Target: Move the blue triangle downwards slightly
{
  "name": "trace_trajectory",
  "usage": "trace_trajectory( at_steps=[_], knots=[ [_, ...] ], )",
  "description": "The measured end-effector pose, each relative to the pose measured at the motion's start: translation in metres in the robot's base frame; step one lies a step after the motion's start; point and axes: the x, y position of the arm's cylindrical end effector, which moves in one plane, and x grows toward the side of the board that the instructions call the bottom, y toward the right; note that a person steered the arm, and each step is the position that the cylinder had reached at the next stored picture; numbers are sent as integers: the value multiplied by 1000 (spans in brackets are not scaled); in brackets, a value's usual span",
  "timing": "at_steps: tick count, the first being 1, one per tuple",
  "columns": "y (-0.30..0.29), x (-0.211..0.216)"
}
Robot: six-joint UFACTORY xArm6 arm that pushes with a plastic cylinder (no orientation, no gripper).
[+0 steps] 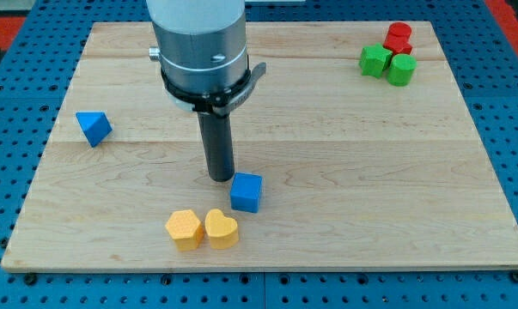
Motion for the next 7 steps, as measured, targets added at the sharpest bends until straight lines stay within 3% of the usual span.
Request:
trace_trajectory(
  at_steps=[1,3,4,5,7],
  knots=[
    [23,-1],
    [45,57],
    [43,41],
    [36,-27],
    [-175,-88]
  ],
)
